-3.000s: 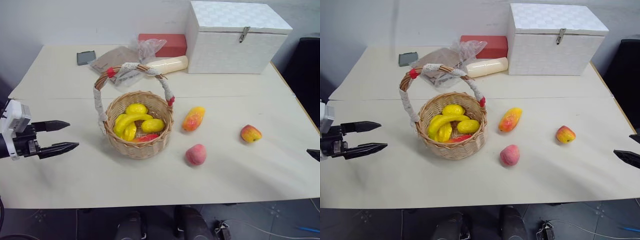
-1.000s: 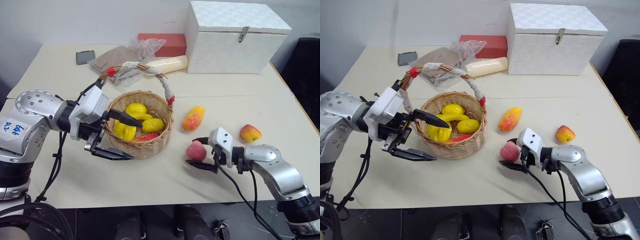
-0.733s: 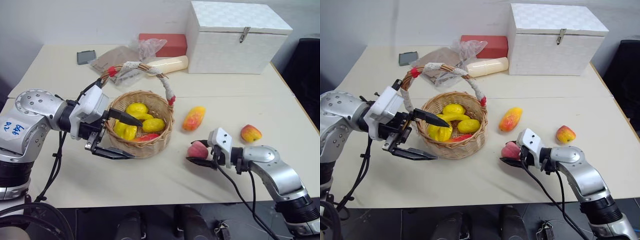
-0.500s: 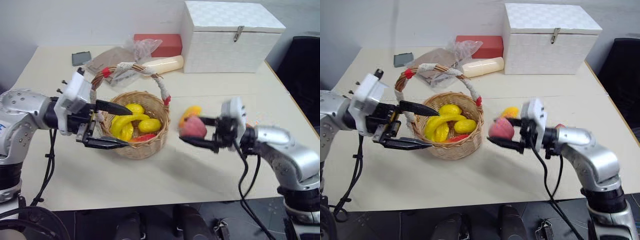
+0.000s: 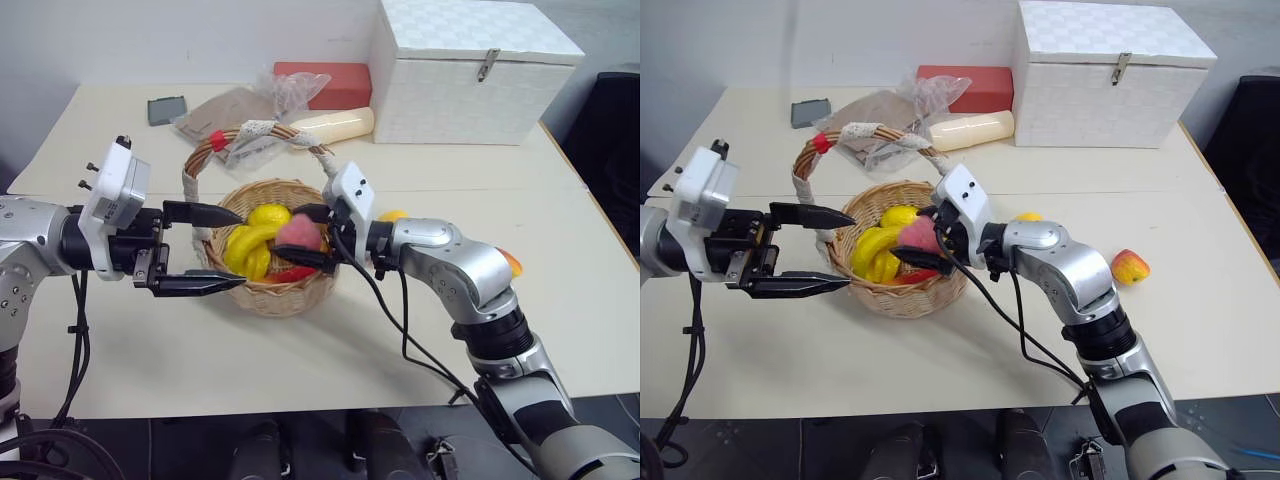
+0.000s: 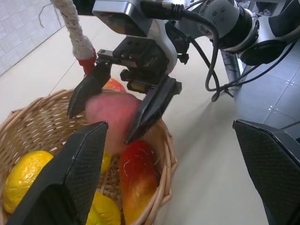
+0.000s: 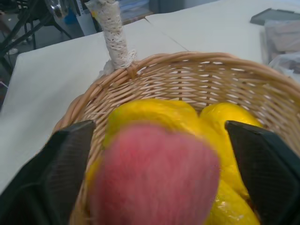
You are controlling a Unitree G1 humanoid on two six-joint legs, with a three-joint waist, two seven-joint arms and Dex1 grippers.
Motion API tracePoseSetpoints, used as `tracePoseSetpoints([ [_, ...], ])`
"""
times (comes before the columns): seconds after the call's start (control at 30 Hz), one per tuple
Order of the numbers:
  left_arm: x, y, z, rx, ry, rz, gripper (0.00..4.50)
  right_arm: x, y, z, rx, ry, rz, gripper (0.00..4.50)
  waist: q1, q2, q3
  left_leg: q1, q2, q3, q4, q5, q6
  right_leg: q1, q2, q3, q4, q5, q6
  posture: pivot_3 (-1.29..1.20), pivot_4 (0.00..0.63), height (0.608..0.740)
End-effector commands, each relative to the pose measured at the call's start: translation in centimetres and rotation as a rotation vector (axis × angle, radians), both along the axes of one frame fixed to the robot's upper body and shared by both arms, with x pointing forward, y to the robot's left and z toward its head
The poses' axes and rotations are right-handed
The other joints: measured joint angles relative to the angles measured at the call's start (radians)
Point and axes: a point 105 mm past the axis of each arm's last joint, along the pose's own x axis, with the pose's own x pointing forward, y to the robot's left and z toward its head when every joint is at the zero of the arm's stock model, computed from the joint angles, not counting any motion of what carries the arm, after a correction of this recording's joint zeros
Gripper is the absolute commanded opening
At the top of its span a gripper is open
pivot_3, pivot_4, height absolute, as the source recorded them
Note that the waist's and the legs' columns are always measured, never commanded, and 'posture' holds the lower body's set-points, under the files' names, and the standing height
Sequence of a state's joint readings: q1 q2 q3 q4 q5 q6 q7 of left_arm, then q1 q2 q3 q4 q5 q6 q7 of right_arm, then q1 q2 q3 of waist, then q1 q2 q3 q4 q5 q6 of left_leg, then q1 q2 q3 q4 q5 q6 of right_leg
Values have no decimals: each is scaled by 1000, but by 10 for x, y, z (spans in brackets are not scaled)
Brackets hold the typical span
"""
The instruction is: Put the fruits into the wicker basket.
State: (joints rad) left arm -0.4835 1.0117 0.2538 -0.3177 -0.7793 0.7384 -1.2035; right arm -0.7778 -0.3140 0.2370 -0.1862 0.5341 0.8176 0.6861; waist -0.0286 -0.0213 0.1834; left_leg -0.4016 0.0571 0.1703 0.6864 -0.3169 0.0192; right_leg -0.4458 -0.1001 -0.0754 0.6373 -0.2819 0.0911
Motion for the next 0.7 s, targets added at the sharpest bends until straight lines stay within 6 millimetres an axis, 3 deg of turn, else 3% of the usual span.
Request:
tracePoseSetpoints([
  [0.03,-1,-5,6,11,-46,-32,4500,-30,-6,32,121,-50,124,4472,1,0,0,0,0,0,0,0,0,0,0,0,0,0,0,0,150,740],
  [0.17,2,-12,5,6,-47,-73,4500,-38,-35,52,187,-81,84,4472,4,0,0,0,0,0,0,0,0,0,0,0,0,0,0,0,150,740],
  [0.3,4,-20,6,6,-48,-116,4500,-43,-86,49,84,-126,-28,4472,10,0,0,-1,-1,-1,0,0,0,0,0,0,-1,0,0,0,150,740],
  [0.4,4,-24,6,14,-51,-146,4500,-32,-127,31,-133,-248,-179,4472,16,0,0,-1,-5,-1,0,0,1,0,0,0,-2,0,0,0,150,740],
  [0.53,6,-28,6,13,-58,-171,4500,-9,-161,-2,-431,-379,-248,4472,1,0,0,2,-6,1,0,0,0,1,0,2,-5,0,0,0,150,740],
  [0.63,7,-32,6,10,-65,-183,4500,6,-168,-26,-641,-537,-183,4472,-4,-1,0,6,-6,4,0,0,0,2,1,5,-3,0,0,0,150,740],
  [0.7,7,-33,6,6,-69,-186,4500,18,-163,-35,-689,-619,-151,4472,-5,-1,0,7,-6,5,-1,1,0,2,1,7,-2,0,0,0,150,740],
])
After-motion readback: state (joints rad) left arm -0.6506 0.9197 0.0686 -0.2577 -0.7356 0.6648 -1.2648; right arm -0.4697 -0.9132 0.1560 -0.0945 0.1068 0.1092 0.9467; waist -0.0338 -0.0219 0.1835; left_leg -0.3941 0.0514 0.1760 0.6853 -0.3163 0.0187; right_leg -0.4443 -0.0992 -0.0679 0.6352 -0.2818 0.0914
